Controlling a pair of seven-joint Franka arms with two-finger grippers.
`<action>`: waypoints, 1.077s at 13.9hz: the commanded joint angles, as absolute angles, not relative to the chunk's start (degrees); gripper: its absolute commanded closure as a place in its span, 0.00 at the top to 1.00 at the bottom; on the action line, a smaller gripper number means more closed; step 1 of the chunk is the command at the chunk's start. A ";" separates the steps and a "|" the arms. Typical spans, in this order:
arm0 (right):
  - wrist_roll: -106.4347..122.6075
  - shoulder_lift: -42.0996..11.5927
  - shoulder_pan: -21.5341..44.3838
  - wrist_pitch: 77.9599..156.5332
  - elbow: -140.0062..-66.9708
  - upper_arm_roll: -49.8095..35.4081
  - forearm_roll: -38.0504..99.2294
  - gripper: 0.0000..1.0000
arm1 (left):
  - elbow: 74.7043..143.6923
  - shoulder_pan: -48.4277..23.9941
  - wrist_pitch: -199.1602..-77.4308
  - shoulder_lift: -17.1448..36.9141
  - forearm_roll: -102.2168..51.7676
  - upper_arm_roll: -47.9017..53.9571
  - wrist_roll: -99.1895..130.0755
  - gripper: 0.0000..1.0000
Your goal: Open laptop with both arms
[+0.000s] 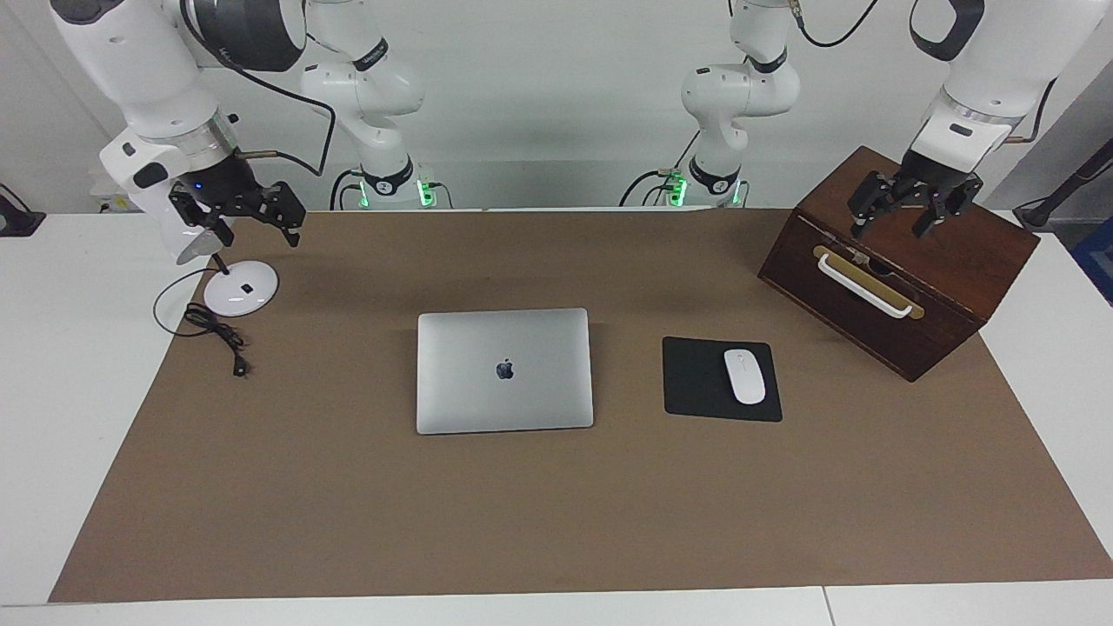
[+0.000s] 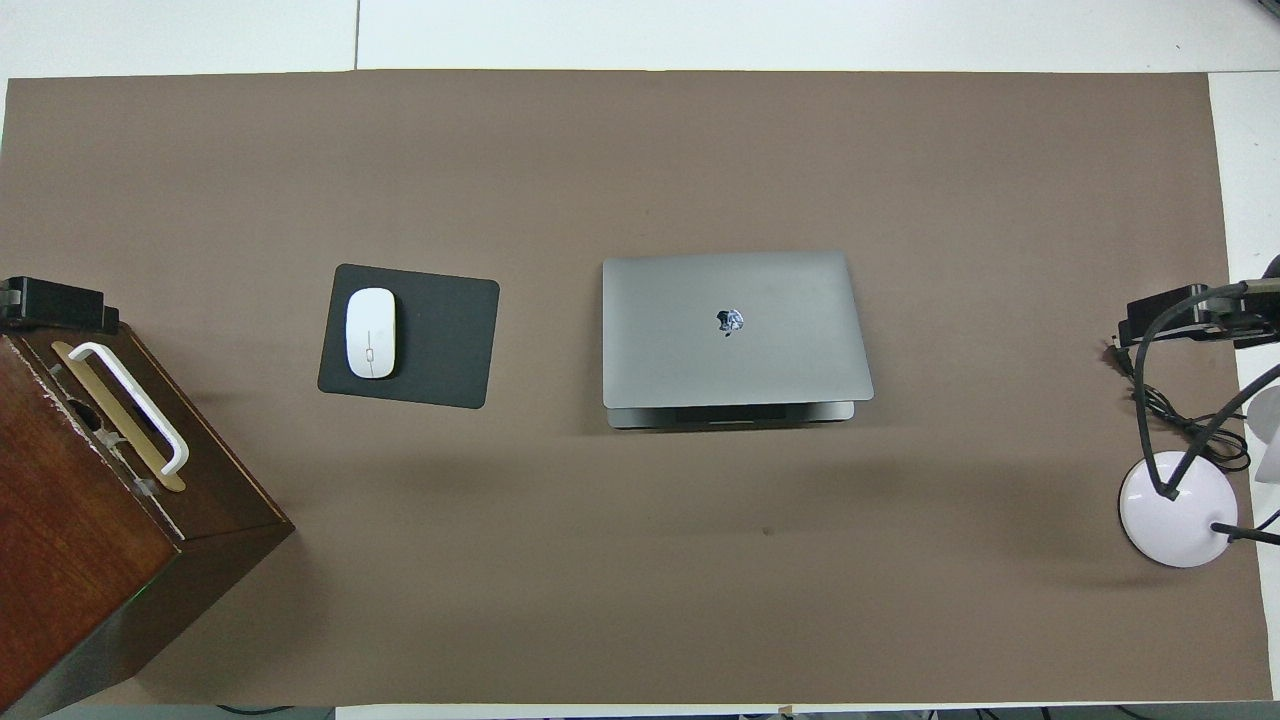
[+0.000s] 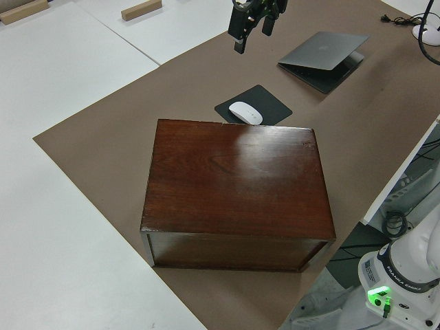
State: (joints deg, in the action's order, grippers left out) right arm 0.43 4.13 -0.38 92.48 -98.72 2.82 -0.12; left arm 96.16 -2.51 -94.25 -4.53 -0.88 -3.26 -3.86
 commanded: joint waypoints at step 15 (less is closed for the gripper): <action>1.93 5.80 -0.97 93.96 -100.72 2.99 -0.26 1.00 | 95.27 -2.72 -92.81 -4.66 -1.41 -3.34 -3.34 1.00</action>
